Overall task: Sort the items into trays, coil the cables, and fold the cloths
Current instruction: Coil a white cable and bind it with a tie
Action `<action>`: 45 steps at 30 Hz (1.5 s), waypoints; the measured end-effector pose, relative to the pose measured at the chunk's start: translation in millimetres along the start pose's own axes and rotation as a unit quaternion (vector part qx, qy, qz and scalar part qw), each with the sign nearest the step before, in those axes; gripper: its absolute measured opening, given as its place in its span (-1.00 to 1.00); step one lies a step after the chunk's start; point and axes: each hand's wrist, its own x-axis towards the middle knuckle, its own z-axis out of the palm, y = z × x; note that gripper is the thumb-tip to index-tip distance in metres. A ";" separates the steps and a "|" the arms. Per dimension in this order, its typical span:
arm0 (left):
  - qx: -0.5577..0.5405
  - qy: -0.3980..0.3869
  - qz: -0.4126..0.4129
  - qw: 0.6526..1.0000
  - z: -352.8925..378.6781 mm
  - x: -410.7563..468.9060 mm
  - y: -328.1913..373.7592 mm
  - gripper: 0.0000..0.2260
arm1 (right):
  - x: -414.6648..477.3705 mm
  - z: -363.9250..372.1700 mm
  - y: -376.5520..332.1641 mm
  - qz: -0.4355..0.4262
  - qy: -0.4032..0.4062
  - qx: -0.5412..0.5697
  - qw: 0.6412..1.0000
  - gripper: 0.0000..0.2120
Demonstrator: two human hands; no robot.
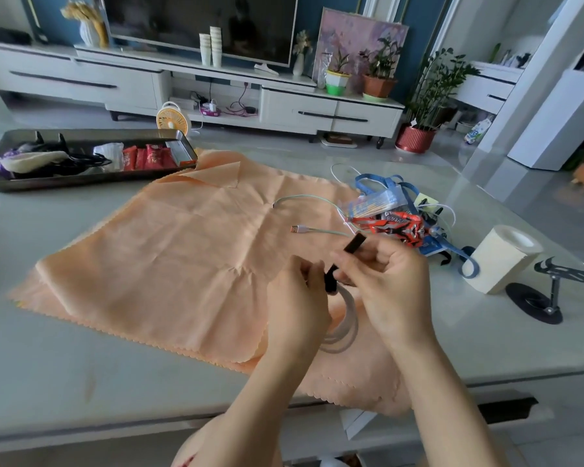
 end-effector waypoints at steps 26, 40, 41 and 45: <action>-0.077 0.037 0.023 0.996 -6.1 12.5 0.5 -0.77 | -5.1 17.4 7.0 -0.229 -0.002 -0.353 0.907 -0.80; -0.031 0.008 0.041 0.999 1.5 4.0 5.8 -0.88 | 4.5 14.8 10.1 0.025 -0.097 -0.227 0.969 -0.93; -0.029 0.005 0.042 0.999 1.7 3.4 6.4 -0.89 | 5.3 14.6 9.8 0.072 -0.092 -0.179 0.977 -0.89; -0.026 -0.004 0.043 0.999 1.1 0.7 7.9 -0.89 | 9.1 15.1 5.7 0.213 -0.110 0.059 0.969 -0.67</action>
